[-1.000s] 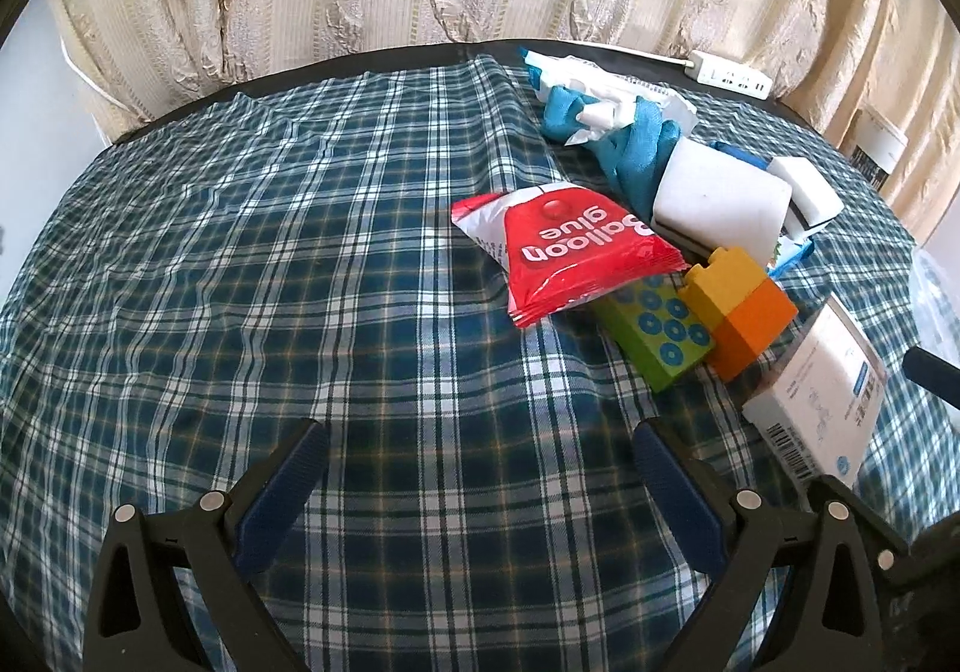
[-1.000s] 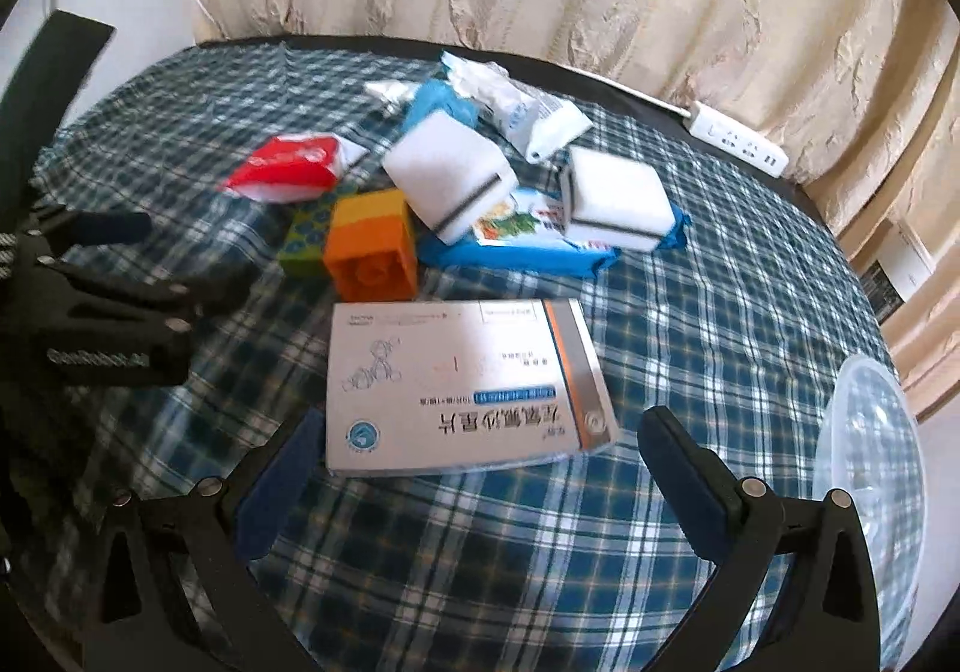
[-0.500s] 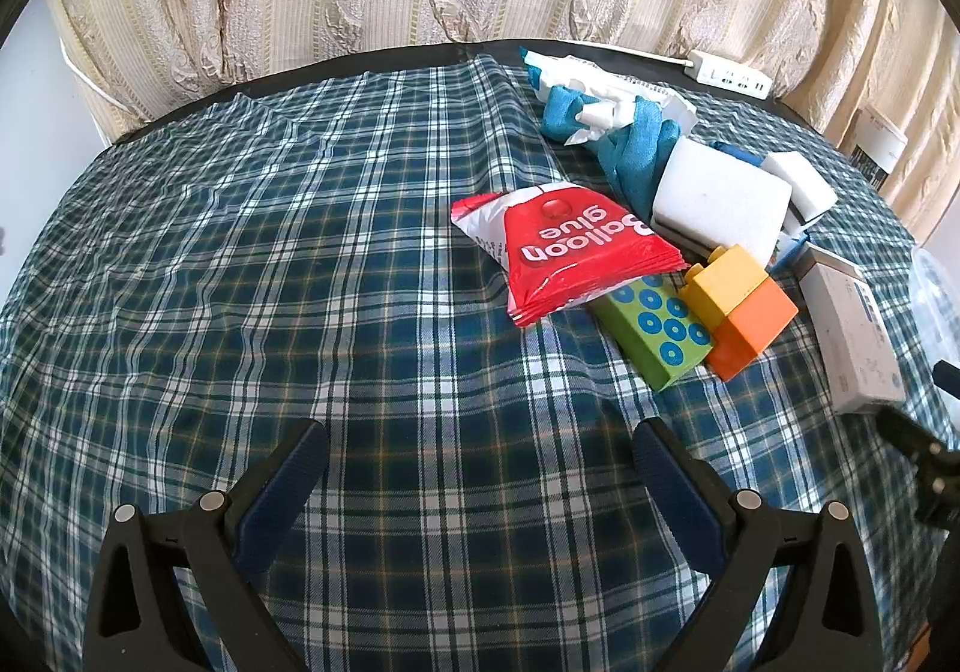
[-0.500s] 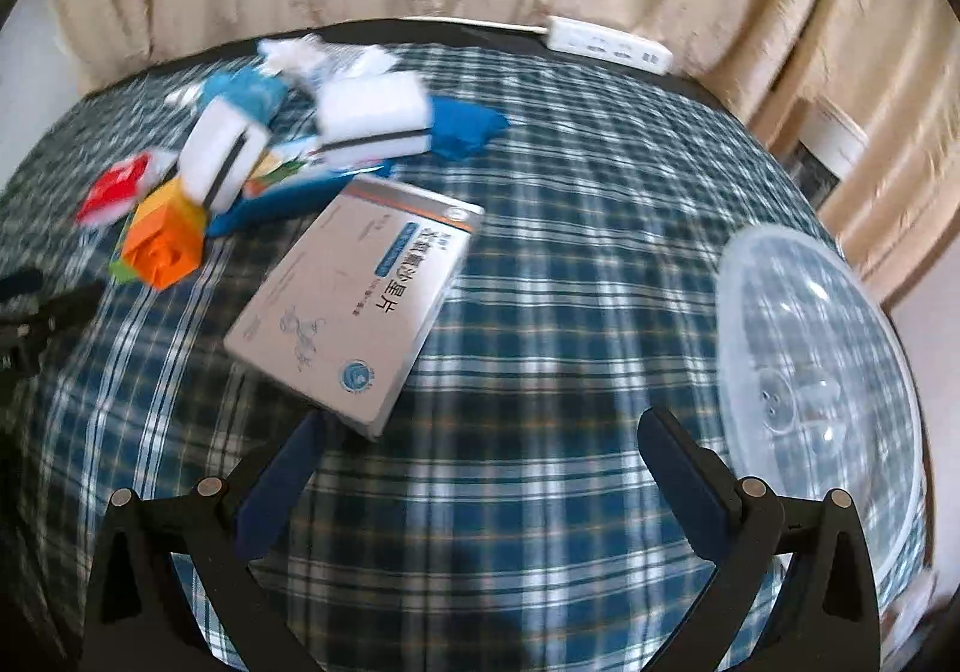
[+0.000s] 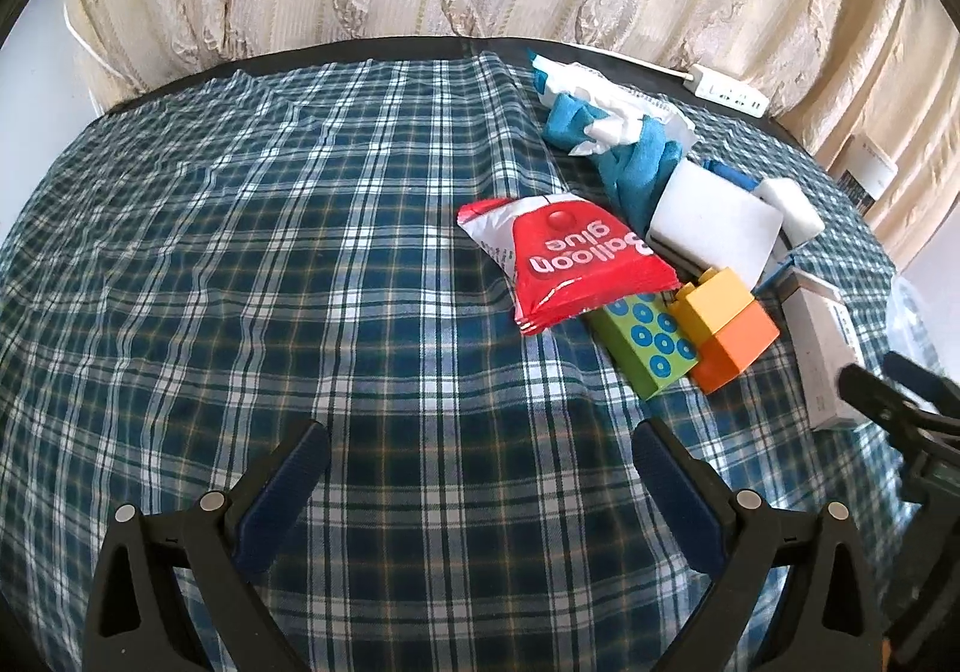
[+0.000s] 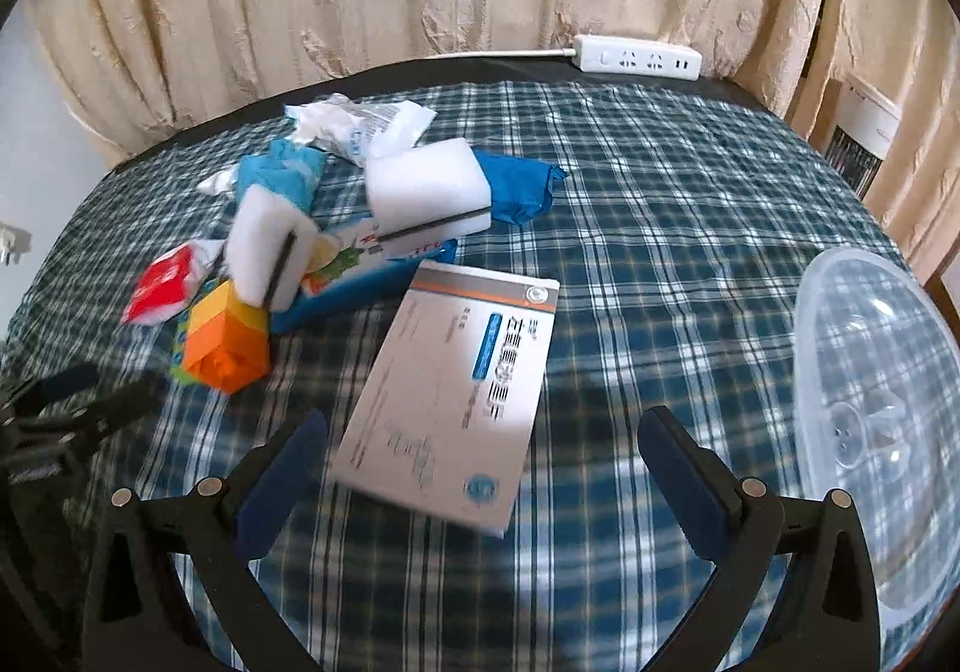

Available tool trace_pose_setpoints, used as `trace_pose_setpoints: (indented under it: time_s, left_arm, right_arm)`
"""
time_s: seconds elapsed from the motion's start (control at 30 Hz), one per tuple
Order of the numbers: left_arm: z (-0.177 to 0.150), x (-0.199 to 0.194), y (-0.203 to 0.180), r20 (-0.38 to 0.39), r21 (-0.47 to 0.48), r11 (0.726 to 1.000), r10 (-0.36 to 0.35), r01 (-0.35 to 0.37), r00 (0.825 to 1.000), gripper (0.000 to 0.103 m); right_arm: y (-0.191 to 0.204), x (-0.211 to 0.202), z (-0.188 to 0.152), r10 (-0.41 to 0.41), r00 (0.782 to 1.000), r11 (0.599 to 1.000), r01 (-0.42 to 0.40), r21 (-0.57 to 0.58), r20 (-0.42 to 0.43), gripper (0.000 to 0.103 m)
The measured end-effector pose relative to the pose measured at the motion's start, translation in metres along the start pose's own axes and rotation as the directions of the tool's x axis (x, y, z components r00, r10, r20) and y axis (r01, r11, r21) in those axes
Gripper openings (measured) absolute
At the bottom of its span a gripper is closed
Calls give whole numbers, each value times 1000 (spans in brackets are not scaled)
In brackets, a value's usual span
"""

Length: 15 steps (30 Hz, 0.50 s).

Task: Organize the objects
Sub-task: 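Move both grippers toward the pile, left toward the red packet, right toward the white box, then grasp the red Balloon glue packet with left gripper while right grasps the white medicine box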

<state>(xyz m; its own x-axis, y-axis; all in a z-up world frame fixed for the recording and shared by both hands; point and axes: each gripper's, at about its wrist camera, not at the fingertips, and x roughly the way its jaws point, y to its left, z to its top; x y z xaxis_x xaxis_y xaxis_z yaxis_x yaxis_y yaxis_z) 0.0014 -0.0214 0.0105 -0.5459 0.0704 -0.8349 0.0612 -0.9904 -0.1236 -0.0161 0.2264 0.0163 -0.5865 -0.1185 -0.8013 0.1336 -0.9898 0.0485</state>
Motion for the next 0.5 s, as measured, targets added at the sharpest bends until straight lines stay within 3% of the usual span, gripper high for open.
trace_pose_setpoints:
  time_s: [0.5]
  left_arm:
    - [38, -10, -12, 28, -59, 998, 19, -17, 999, 103]
  right_arm:
    - [-9, 22, 3, 23, 999, 999, -22, 30, -26, 102]
